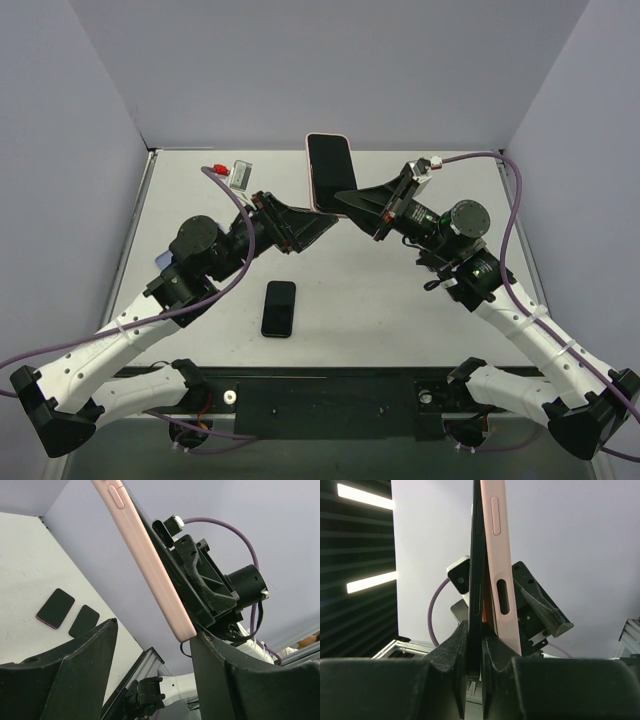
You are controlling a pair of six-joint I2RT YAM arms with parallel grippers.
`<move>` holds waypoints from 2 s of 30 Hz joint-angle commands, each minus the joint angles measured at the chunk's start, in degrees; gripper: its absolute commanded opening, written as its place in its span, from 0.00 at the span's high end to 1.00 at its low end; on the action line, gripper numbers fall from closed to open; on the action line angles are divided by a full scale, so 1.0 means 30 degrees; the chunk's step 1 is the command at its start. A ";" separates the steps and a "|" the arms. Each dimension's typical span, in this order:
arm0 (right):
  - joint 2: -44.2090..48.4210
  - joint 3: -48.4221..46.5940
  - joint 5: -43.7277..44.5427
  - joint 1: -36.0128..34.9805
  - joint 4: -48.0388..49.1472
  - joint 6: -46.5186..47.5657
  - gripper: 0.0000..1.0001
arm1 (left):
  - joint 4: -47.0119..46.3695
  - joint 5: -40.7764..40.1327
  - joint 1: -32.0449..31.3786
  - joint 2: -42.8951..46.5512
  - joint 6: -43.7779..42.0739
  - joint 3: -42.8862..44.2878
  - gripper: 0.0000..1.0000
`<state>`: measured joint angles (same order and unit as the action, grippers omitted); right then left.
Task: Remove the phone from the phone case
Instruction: Remove the phone case from the phone, then place the phone case at the center of the board.
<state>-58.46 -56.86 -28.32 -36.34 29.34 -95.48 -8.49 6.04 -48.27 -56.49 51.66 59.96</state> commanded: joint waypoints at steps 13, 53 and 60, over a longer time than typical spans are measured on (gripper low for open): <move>0.1175 0.0144 0.0005 -0.0309 0.0796 0.1738 1.00 | 0.0370 -0.4240 0.0796 -0.0739 0.2203 0.0636 0.51; -1.2651 0.4717 0.3668 1.2552 0.1998 1.1407 0.99 | 0.1506 -0.3450 1.1315 -1.4425 0.6840 -0.2003 0.49; -1.1897 0.4481 0.3752 1.2231 -0.2294 1.2576 0.53 | 0.8096 -0.3771 1.1285 -1.2139 0.2881 -0.0071 0.18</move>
<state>-98.04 -41.87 -17.39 0.45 29.95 -61.28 2.61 -5.41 -14.55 -98.80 69.65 54.81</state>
